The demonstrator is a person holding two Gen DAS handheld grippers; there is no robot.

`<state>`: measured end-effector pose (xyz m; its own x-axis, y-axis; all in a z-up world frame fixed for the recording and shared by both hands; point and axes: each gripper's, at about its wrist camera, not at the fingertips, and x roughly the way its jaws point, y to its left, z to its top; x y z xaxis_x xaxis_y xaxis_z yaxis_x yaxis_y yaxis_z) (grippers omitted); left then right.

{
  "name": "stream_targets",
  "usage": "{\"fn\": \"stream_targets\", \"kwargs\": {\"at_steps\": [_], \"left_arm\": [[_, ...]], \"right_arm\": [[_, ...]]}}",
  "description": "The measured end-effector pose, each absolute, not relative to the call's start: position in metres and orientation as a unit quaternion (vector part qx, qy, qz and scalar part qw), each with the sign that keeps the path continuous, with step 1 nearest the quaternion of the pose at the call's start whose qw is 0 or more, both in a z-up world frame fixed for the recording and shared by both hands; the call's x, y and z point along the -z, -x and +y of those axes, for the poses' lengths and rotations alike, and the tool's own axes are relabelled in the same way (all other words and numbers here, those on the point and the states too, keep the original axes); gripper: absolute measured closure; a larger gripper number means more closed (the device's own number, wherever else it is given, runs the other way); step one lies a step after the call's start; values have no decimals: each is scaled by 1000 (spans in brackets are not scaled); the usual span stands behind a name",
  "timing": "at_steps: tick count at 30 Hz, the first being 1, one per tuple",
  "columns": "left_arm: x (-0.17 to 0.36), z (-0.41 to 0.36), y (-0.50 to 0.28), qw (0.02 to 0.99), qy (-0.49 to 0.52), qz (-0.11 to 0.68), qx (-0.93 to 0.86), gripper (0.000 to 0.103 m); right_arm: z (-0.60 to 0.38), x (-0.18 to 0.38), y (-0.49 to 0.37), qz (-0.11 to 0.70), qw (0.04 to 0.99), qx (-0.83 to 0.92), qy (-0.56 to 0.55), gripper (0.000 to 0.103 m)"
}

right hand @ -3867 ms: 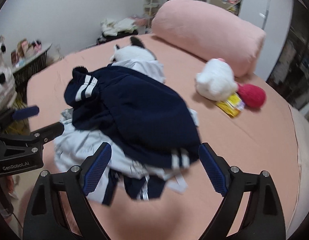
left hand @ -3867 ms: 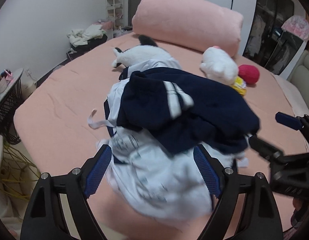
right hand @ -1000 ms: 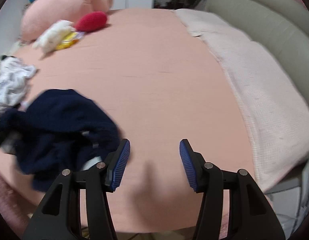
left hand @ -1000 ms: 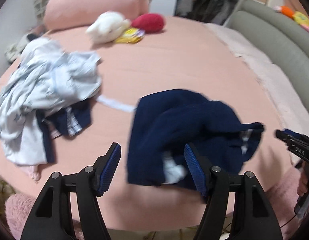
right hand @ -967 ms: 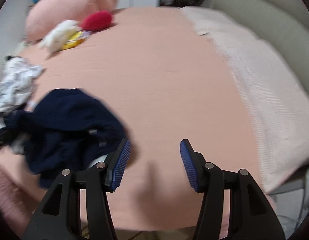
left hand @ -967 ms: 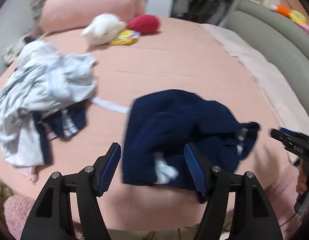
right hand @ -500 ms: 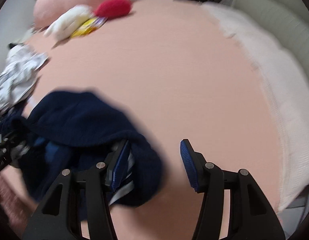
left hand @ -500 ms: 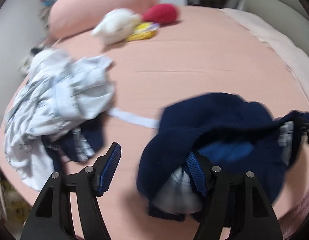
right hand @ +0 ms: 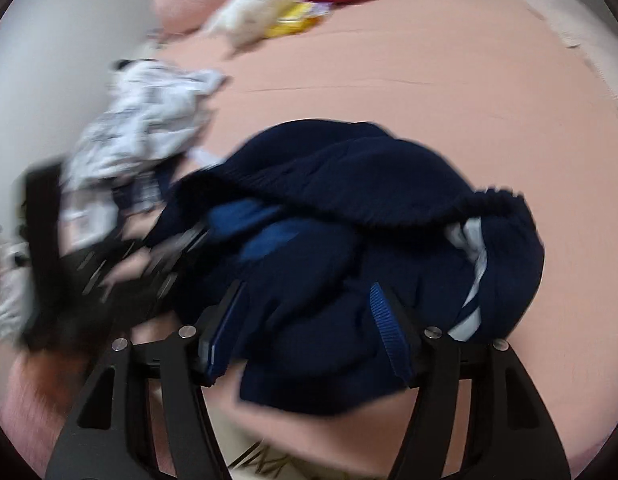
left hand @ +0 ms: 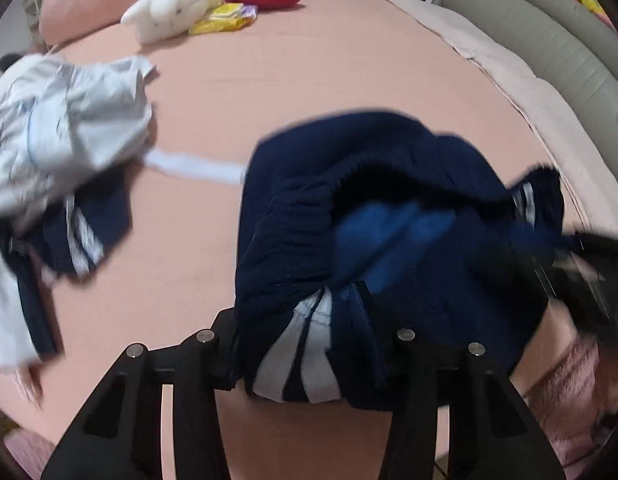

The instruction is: Fold clothes

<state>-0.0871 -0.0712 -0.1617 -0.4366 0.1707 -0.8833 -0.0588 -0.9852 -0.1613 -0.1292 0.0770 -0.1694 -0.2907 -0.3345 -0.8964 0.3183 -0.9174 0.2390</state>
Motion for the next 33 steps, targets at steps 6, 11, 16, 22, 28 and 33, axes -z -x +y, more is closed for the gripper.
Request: {"fn": "stream_targets", "kwargs": {"at_steps": [6, 11, 16, 22, 28, 33], "left_arm": [[171, -71, 55, 95, 557, -83, -821, 54], [159, -82, 52, 98, 551, -109, -821, 49], [134, -63, 59, 61, 560, 19, -826, 32], [99, -32, 81, 142, 524, 18, -840, 32], [112, 23, 104, 188, 554, 82, -807, 31], [141, 35, 99, 138, 571, 145, -796, 33]], "right_arm": [[42, 205, 144, 74, 164, 792, -584, 30], [56, 196, 105, 105, 158, 799, -570, 49], [105, 183, 71, 101, 158, 792, -581, 56], [164, 169, 40, 72, 115, 795, -591, 56], [212, 141, 25, -3, 107, 811, -575, 43], [224, 138, 26, -33, 74, 821, -565, 34]]}}
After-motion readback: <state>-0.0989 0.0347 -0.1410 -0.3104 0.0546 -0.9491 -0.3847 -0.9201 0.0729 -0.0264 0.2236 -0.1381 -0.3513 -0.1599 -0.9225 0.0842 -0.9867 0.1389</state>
